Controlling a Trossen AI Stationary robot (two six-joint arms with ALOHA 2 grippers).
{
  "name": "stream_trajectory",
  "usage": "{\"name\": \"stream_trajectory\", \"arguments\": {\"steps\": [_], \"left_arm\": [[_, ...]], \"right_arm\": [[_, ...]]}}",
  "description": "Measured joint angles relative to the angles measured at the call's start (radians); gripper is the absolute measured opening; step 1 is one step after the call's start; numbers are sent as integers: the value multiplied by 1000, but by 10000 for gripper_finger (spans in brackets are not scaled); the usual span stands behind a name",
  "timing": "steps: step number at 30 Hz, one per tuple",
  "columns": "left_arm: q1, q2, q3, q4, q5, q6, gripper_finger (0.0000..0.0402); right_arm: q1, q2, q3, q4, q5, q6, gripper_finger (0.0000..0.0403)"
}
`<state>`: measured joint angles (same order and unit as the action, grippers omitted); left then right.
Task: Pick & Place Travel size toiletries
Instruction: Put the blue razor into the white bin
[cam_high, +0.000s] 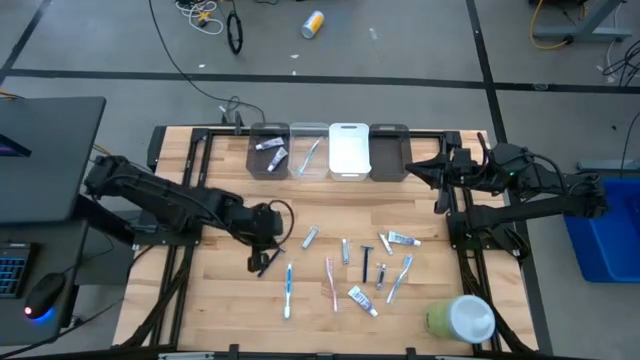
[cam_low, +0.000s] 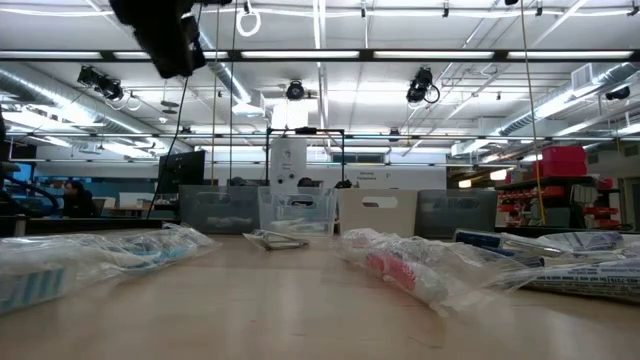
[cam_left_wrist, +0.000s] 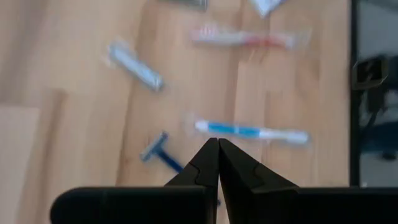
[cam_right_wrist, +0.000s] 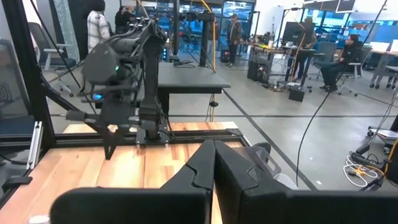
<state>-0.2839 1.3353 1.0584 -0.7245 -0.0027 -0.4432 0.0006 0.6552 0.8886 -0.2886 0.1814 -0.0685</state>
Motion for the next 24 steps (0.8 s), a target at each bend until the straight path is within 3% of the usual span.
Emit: {"name": "stream_trajectory", "arguments": {"steps": [7, 16, 24], "left_arm": [[-46, 117, 0, -85, 2, -30, 51], [-55, 174, 0, -111, -9, -171, 155], [-46, 173, -3, -93, -74, -471, 231]], "right_arm": [[0, 0, 0, 0, 0, 0, 11], [0, 0, 0, -1, 0, 0, 11], [0, 0, 0, -4, 0, 0, 11]]}}
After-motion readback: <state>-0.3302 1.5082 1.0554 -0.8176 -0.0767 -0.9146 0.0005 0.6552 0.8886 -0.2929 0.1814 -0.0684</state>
